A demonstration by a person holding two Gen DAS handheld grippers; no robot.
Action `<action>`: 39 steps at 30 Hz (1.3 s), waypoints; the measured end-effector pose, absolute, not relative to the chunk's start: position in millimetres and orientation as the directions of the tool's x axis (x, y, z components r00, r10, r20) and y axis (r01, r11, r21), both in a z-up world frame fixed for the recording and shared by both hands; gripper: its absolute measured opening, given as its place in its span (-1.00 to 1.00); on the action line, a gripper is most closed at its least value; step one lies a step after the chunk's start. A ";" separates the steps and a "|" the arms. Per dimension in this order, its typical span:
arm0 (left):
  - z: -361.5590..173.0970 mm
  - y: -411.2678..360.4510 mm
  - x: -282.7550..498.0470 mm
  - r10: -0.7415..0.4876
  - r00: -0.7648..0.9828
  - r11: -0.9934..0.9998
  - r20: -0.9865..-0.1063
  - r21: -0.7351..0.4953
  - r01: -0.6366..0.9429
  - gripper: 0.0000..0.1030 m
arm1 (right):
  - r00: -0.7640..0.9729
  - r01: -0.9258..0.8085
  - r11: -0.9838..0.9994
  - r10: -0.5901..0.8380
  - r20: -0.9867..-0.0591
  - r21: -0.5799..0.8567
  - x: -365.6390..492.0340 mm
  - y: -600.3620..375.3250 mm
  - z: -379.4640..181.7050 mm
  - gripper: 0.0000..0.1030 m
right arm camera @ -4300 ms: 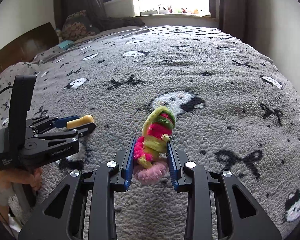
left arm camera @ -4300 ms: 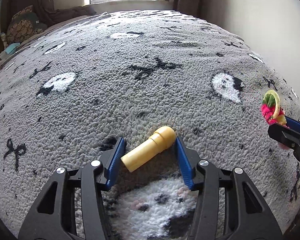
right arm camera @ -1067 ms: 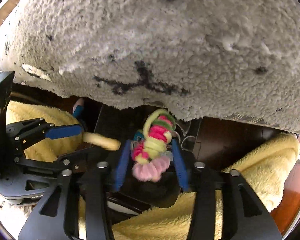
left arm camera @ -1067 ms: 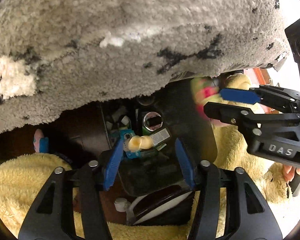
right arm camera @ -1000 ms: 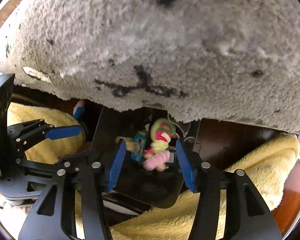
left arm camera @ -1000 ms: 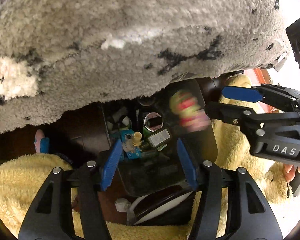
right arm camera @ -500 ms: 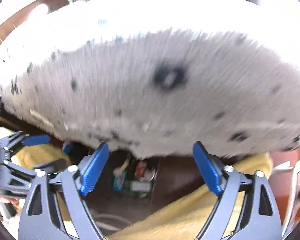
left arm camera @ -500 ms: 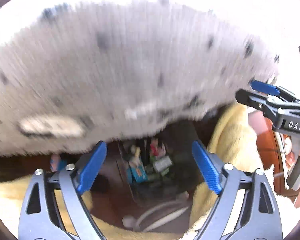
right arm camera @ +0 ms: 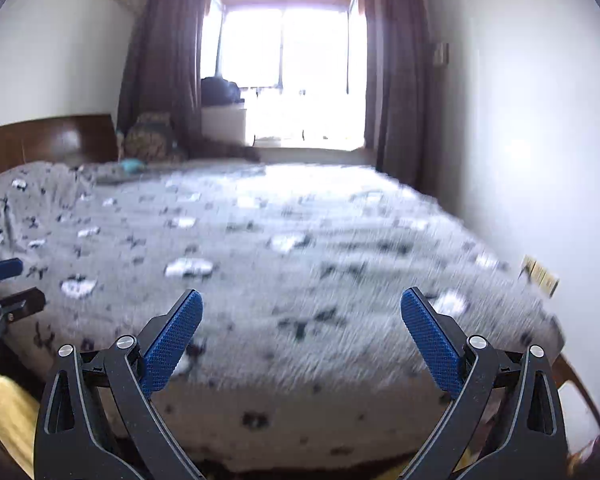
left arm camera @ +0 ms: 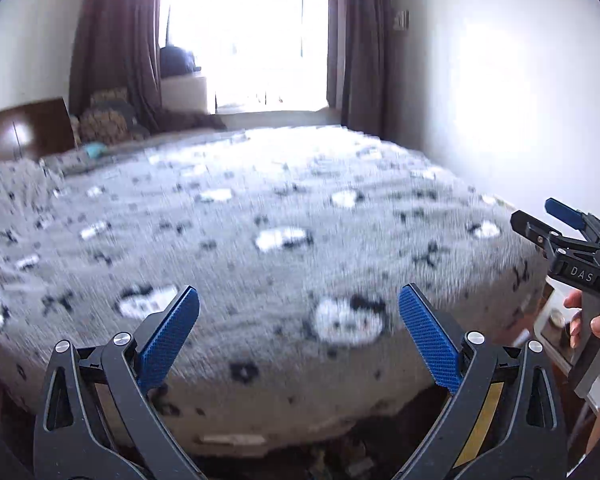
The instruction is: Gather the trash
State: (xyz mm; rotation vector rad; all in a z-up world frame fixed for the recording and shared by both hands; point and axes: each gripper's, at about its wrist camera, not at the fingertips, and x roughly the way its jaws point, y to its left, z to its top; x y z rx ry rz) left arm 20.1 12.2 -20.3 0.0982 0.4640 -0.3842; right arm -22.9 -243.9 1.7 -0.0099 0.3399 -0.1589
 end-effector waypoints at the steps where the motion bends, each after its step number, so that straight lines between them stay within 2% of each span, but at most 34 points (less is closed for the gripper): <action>1: -11.3 13.0 19.5 -0.337 0.839 0.926 -0.427 0.011 0.378 0.84 | 0.938 0.158 0.987 -0.161 -0.308 -0.037 -23.9 -246.3 11.4 0.93; 6: 34.9 17.6 27.3 -0.318 0.886 0.938 -0.338 0.021 0.345 0.84 | 0.958 0.153 0.988 -0.142 -0.250 0.024 -20.4 -263.0 58.4 0.93; 14: 73.8 23.0 24.6 -0.309 0.915 0.948 -0.260 0.000 0.320 0.84 | 0.969 0.144 0.989 -0.135 -0.205 0.030 -15.9 -252.5 73.9 0.93; 21: 65.3 18.0 17.3 -0.292 0.919 0.953 -0.264 0.003 0.304 0.84 | 0.964 0.151 0.984 -0.126 -0.236 0.094 -21.3 -252.4 64.8 0.93; 33: 44.6 20.4 11.4 -0.280 0.908 0.957 -0.311 -0.016 0.290 0.84 | 0.946 0.216 0.975 -0.196 -0.259 0.051 -30.1 -240.9 54.8 0.93; 39: 43.2 21.9 11.2 -0.281 0.907 0.957 -0.313 -0.020 0.290 0.84 | 0.947 0.201 0.979 -0.184 -0.264 0.039 -30.0 -233.4 53.2 0.93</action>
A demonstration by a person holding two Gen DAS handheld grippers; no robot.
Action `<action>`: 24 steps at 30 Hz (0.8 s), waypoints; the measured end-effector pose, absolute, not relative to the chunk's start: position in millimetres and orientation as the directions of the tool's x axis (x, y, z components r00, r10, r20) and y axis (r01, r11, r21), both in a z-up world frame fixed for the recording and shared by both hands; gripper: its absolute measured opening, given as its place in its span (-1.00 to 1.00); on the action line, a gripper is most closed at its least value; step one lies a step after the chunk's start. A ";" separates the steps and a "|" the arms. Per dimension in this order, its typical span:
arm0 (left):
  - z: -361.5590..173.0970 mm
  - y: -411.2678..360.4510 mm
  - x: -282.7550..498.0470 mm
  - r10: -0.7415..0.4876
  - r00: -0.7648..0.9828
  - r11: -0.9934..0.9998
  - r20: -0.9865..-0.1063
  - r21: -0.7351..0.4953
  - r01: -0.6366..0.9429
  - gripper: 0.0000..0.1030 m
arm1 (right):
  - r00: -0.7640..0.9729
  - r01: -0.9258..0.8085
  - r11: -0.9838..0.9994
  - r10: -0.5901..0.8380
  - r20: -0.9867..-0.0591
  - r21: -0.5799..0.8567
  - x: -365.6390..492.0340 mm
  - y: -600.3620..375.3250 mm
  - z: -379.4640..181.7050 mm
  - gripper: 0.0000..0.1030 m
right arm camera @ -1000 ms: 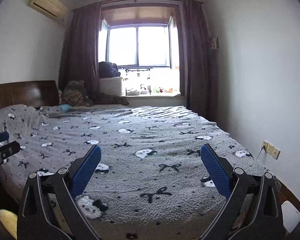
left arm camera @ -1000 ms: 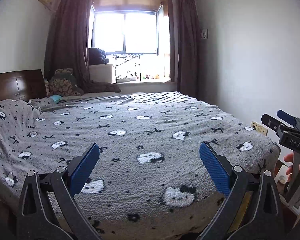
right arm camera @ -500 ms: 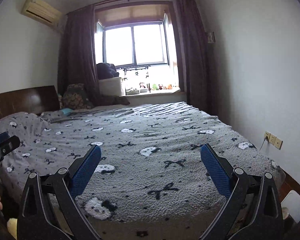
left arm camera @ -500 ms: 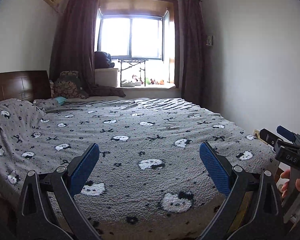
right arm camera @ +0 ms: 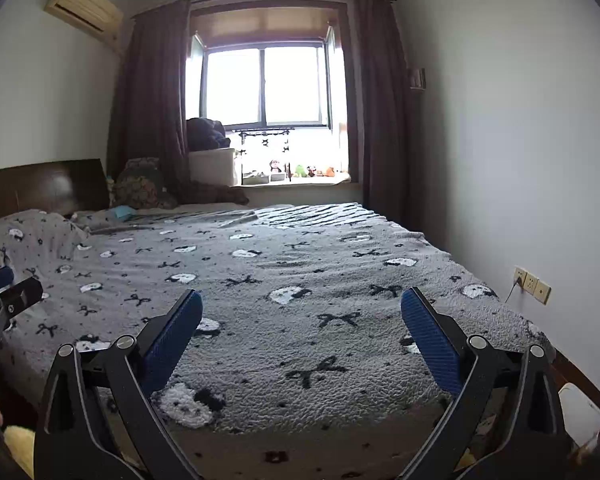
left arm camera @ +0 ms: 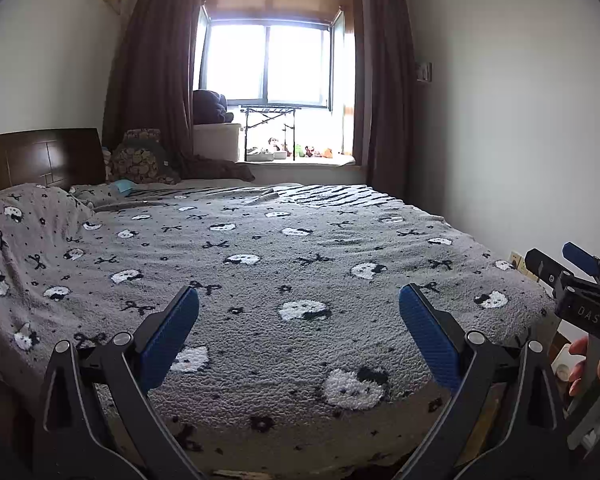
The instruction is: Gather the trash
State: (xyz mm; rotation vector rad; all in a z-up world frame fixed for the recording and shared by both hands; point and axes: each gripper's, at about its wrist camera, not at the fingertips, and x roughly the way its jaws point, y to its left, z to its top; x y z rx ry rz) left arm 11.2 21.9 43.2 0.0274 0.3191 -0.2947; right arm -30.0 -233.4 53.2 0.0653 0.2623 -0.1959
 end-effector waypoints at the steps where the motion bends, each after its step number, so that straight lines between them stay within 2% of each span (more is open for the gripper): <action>1: 43.0 21.8 11.1 -0.282 0.907 0.957 -0.313 -0.020 0.291 0.84 | 0.947 0.199 0.979 -0.182 -0.264 0.039 -30.0 -233.1 53.0 0.93; 24: 46.5 18.2 5.6 -0.295 0.907 0.953 -0.300 -0.019 0.304 0.84 | 0.952 0.186 0.982 -0.170 -0.255 0.040 -33.1 -227.1 53.4 0.93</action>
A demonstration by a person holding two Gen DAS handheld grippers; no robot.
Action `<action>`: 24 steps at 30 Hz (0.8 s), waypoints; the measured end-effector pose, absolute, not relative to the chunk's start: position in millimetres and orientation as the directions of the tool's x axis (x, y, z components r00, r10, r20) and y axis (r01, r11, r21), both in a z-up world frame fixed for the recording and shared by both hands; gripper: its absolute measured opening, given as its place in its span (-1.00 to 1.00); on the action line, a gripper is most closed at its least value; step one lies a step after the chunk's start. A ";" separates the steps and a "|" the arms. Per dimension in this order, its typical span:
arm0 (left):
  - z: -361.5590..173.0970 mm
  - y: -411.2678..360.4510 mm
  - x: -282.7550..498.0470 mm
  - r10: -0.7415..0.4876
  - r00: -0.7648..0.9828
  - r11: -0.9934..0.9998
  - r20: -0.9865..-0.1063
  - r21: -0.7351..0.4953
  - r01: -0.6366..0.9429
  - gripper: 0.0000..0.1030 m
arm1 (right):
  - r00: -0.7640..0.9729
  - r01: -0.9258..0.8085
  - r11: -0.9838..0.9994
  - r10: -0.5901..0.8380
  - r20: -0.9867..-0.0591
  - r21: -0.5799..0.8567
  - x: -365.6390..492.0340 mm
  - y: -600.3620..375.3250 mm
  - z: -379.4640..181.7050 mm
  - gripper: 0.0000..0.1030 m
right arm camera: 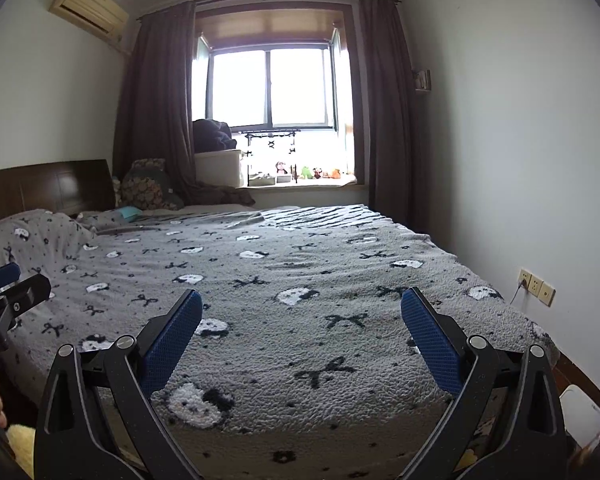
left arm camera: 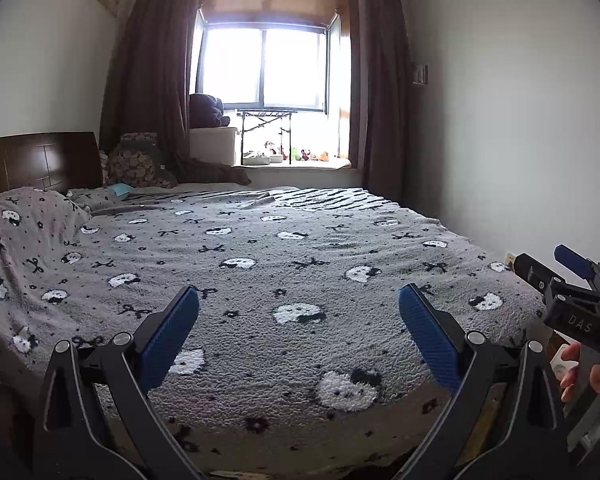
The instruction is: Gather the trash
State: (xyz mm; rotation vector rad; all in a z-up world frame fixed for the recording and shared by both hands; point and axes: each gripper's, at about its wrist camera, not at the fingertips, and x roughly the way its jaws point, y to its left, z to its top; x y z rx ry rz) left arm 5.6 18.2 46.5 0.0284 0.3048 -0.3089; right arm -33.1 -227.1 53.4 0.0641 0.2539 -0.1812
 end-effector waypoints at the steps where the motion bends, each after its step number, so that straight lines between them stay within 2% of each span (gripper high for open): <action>1: 46.7 18.0 5.3 -0.296 0.907 0.952 -0.299 -0.019 0.304 0.84 | 0.952 0.185 0.982 -0.169 -0.255 0.041 -33.2 -227.0 53.3 0.93; 24: 50.4 16.8 3.8 -0.295 0.910 0.952 -0.293 -0.010 0.305 0.84 | 0.960 0.159 0.986 -0.143 -0.240 0.048 -34.6 -224.4 55.9 0.93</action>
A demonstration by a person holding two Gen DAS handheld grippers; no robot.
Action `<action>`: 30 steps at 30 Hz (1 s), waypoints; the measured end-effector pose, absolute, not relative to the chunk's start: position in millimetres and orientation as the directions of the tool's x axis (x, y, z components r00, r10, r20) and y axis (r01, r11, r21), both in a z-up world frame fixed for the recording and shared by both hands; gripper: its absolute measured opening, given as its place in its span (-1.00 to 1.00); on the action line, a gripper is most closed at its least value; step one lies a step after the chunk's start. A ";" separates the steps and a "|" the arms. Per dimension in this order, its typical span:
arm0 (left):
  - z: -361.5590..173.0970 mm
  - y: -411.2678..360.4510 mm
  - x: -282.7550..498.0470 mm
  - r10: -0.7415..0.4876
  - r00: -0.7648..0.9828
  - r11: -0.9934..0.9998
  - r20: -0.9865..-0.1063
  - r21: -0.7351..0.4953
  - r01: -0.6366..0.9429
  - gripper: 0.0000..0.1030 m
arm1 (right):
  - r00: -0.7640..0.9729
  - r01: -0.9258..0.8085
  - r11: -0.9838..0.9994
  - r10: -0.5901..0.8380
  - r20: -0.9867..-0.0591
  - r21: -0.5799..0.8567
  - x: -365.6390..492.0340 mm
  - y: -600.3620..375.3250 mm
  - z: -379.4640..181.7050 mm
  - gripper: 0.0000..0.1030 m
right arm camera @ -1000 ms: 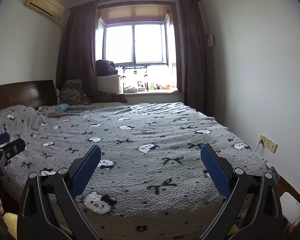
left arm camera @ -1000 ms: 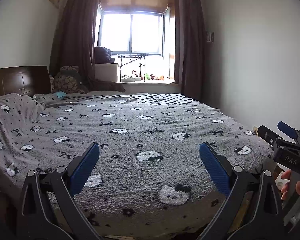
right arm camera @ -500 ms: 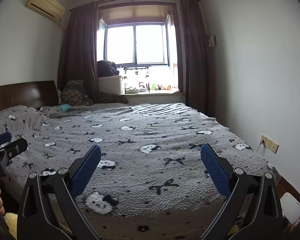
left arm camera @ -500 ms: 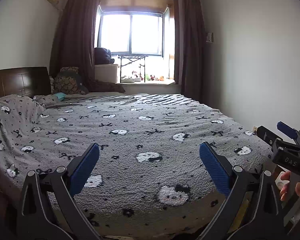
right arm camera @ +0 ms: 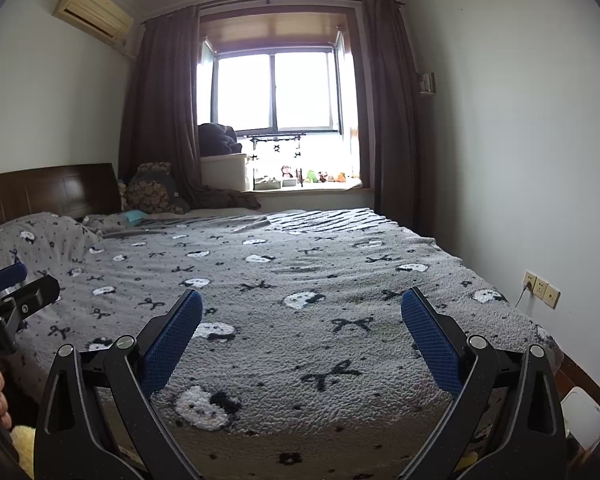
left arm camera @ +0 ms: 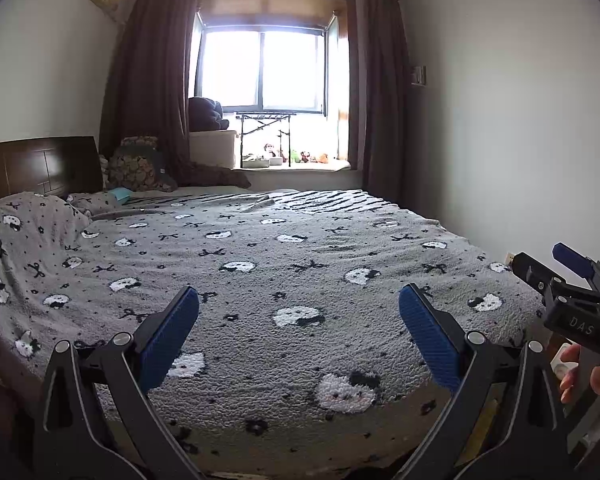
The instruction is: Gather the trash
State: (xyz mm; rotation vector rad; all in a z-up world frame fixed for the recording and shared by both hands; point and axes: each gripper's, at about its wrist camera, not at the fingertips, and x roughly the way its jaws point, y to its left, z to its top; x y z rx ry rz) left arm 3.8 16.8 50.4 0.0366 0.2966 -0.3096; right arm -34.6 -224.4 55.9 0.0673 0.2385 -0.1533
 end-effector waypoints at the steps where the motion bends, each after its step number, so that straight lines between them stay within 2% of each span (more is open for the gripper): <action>1: 50.3 16.7 3.6 -0.294 0.910 0.952 -0.293 -0.009 0.305 0.84 | 0.960 0.158 0.986 -0.142 -0.240 0.048 -34.4 -223.9 56.0 0.93; 30: 51.2 18.6 3.1 -0.286 0.912 0.954 -0.296 -0.002 0.299 0.84 | 0.959 0.148 0.988 -0.131 -0.249 0.049 -32.8 -222.1 54.2 0.93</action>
